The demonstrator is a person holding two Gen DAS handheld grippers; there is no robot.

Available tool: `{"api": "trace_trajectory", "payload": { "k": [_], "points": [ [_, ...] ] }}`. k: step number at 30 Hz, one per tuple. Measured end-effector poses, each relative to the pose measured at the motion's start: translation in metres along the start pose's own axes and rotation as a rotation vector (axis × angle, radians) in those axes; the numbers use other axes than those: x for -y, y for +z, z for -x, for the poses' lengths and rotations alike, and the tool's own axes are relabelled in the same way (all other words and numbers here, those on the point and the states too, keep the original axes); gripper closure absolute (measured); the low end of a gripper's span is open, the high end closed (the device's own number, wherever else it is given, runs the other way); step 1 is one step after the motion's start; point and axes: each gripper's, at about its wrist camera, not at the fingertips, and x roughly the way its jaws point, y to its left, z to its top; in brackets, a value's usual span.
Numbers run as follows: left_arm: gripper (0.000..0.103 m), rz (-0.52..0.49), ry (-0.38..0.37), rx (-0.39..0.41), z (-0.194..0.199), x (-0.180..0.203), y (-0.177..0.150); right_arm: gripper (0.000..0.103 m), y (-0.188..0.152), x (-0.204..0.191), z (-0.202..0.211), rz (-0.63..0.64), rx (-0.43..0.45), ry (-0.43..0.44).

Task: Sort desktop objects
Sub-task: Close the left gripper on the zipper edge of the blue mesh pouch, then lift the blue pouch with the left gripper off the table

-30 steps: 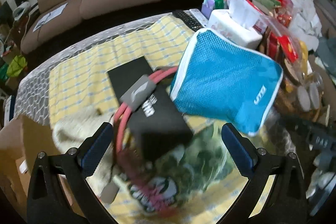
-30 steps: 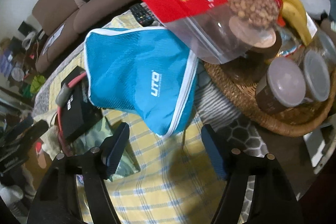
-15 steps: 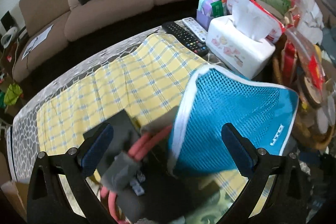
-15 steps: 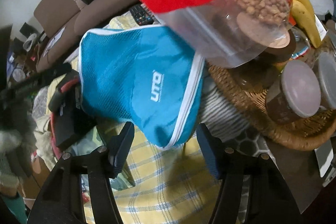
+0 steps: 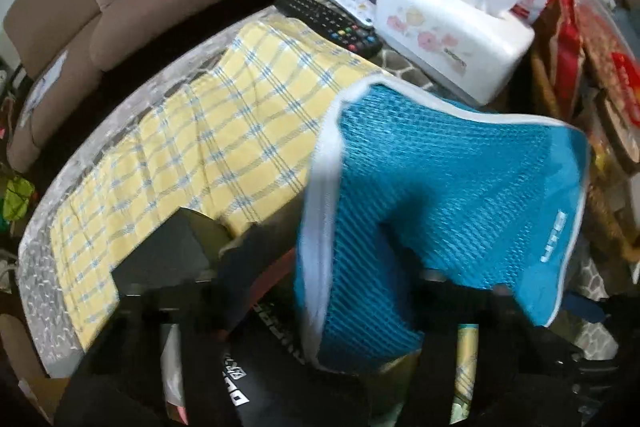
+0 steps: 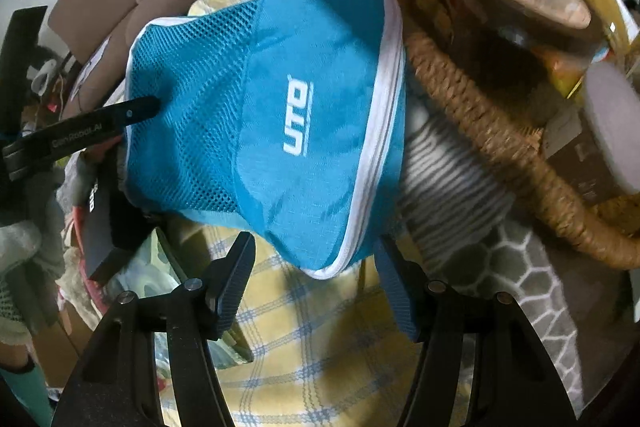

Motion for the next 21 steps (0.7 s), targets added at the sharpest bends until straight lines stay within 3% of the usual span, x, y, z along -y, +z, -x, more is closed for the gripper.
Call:
{"api": "trace_trajectory", "payload": {
  "k": [4, 8, 12, 15, 21],
  "points": [
    [0.090, -0.030, -0.014, 0.015, 0.006, 0.003, -0.007, 0.043, -0.001, 0.003, -0.005, -0.008, -0.007, 0.008],
    [0.094, -0.012, -0.036, 0.050, 0.021, -0.004, -0.007, 0.068, 0.001, 0.004, -0.006, -0.018, 0.000, -0.003],
    [0.094, 0.002, -0.072, 0.090, 0.042, -0.006, -0.009, 0.086, -0.001, 0.009, -0.001, -0.027, 0.017, 0.002],
    [0.094, 0.005, -0.103, 0.119, 0.062, -0.004, -0.010, 0.092, -0.004, 0.005, 0.007, -0.023, 0.032, 0.010],
    [0.094, 0.005, -0.156, 0.160, 0.116, 0.006, -0.017, 0.092, -0.011, -0.016, 0.033, 0.000, 0.059, 0.039]
  ]
}}
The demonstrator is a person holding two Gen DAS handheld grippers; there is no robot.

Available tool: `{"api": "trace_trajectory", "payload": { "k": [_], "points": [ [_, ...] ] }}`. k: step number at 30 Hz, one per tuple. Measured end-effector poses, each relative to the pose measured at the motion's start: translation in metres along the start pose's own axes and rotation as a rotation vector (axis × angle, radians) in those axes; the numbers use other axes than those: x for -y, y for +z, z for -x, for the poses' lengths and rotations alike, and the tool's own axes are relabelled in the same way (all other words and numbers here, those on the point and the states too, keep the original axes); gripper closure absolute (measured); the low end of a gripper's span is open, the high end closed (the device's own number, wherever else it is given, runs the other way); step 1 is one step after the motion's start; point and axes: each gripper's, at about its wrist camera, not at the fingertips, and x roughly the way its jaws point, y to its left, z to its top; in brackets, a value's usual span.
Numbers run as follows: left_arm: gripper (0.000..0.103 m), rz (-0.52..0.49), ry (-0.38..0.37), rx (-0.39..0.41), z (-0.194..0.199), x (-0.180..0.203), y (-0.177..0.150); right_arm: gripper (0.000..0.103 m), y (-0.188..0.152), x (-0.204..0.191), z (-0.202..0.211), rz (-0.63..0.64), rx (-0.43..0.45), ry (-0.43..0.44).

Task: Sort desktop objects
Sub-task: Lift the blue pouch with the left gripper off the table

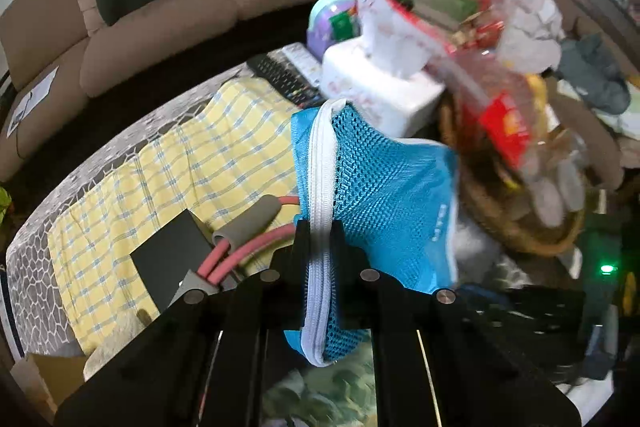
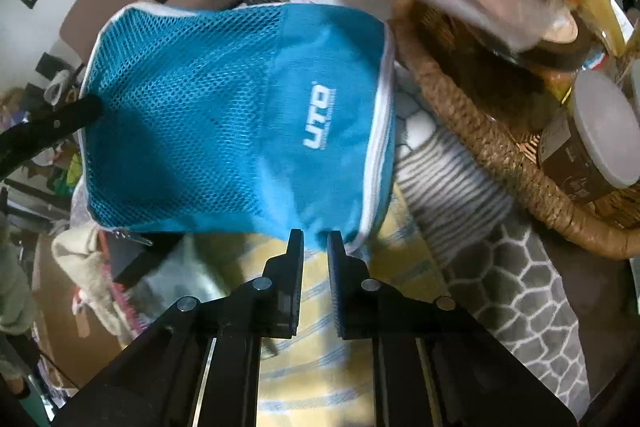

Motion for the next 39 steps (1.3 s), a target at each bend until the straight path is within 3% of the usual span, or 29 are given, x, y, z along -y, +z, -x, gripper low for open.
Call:
{"api": "trace_trajectory", "payload": {
  "k": [7, 14, 18, 23, 27, 34, 39],
  "points": [
    [0.094, 0.001, 0.002, 0.040, 0.069, 0.010, -0.008, 0.087, -0.013, -0.032, 0.040, 0.018, 0.038, 0.065],
    [0.094, -0.004, 0.041, 0.066, 0.134, -0.001, -0.038, 0.061, -0.024, -0.068, 0.070, 0.073, 0.059, 0.103],
    [0.094, 0.008, 0.073, 0.052, 0.153, -0.021, -0.062, 0.055, -0.035, -0.083, 0.064, 0.088, 0.048, 0.109],
    [0.094, 0.074, 0.135, -0.009, 0.134, -0.063, -0.092, 0.052, -0.041, -0.082, 0.029, 0.042, 0.016, 0.152],
    [0.095, 0.120, 0.142, -0.044, 0.114, -0.088, -0.105, 0.052, -0.045, -0.082, 0.001, 0.029, -0.019, 0.187],
    [0.094, 0.138, 0.153, -0.095, 0.080, -0.102, -0.115, 0.052, -0.028, -0.085, -0.022, 0.061, -0.006, 0.185],
    [0.094, 0.138, 0.161, -0.122, 0.065, -0.105, -0.116, 0.052, -0.018, -0.065, -0.038, 0.001, -0.026, 0.211]
  ]
}}
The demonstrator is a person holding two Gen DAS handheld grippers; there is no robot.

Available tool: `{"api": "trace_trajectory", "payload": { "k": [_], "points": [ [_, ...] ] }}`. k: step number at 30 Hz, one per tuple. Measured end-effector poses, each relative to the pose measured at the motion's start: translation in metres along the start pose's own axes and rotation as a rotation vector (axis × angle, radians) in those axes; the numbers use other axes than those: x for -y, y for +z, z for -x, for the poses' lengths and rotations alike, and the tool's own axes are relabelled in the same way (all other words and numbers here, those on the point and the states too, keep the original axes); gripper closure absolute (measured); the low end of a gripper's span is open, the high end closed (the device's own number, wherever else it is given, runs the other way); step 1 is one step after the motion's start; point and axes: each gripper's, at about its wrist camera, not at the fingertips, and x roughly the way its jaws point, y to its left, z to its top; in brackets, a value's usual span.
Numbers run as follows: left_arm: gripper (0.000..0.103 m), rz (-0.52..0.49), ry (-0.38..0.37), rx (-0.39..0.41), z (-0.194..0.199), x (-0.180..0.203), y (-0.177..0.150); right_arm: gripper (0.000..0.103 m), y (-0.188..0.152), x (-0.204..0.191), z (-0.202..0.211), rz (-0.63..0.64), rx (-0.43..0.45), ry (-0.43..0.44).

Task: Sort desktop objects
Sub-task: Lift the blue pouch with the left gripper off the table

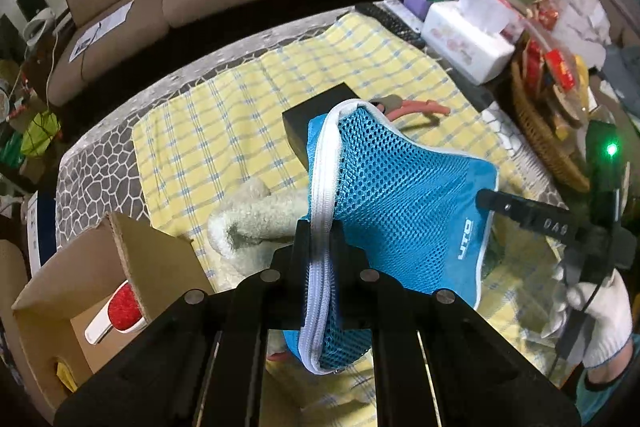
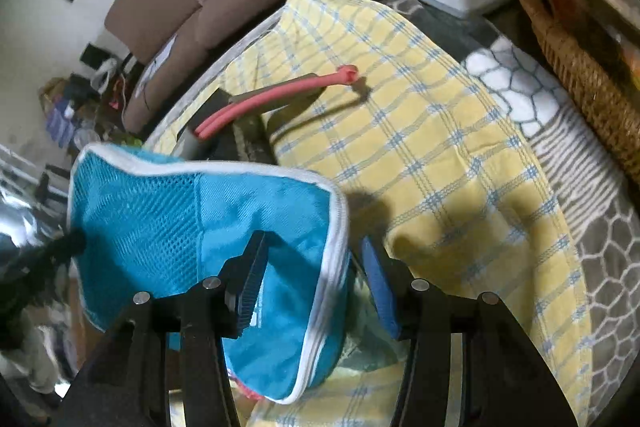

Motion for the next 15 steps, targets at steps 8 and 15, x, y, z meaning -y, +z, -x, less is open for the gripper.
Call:
{"api": "trace_trajectory", "payload": {
  "k": [8, 15],
  "points": [
    [0.094, 0.018, -0.008, -0.011, -0.011, -0.002, -0.001, 0.077, 0.002, 0.003, 0.000, -0.007, 0.001, 0.081],
    [0.094, 0.055, -0.075, 0.012, 0.004, 0.001, -0.004, 0.083, 0.003, 0.002, 0.030, -0.007, 0.051, 0.045]
  ]
}}
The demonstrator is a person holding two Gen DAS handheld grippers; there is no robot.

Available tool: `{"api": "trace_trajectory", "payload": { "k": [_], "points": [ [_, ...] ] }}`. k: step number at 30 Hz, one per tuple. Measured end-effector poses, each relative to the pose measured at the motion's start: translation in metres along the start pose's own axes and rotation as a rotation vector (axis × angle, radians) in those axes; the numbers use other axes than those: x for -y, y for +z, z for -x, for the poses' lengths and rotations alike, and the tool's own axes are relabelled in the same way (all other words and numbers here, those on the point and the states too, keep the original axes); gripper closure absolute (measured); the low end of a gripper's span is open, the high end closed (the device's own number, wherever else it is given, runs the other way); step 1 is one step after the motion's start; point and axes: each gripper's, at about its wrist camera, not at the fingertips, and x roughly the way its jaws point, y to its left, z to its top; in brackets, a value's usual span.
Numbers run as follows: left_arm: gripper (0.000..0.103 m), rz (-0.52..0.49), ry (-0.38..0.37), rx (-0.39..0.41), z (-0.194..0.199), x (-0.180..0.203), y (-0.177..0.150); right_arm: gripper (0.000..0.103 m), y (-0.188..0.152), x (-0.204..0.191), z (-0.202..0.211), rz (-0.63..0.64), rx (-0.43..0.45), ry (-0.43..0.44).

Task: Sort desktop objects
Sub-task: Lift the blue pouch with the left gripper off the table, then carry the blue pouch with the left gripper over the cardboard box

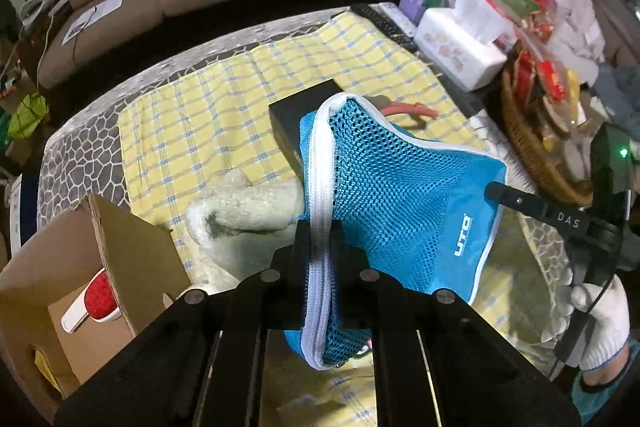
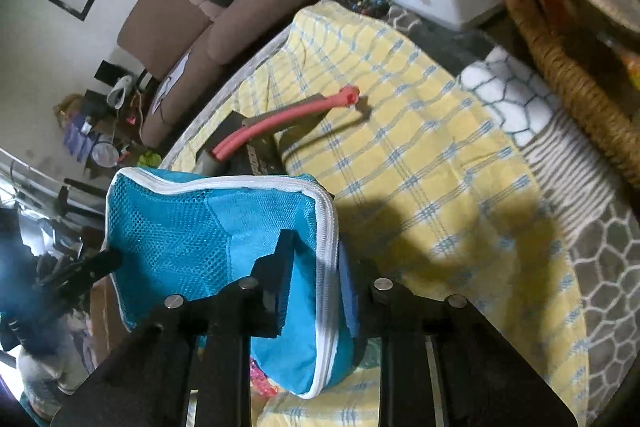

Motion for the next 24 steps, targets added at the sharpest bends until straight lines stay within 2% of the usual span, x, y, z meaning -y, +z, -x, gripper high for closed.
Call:
{"api": "trace_trajectory", "payload": {
  "k": [6, 10, 16, 24],
  "points": [
    [0.094, 0.018, -0.027, 0.057, 0.046, -0.001, -0.008, 0.083, 0.001, -0.029, 0.039, 0.039, 0.032, 0.008],
    [0.094, 0.054, -0.047, 0.106, 0.090, -0.024, -0.019, 0.083, -0.002, -0.073, 0.071, 0.106, 0.066, 0.027],
    [0.094, 0.117, -0.041, 0.177, 0.159, -0.082, -0.050, 0.083, -0.017, -0.154, 0.097, 0.211, 0.083, 0.071],
    [0.094, 0.228, -0.007, 0.229, 0.214, -0.173, -0.103, 0.083, -0.052, -0.256, 0.080, 0.315, 0.049, 0.130]
  ]
}}
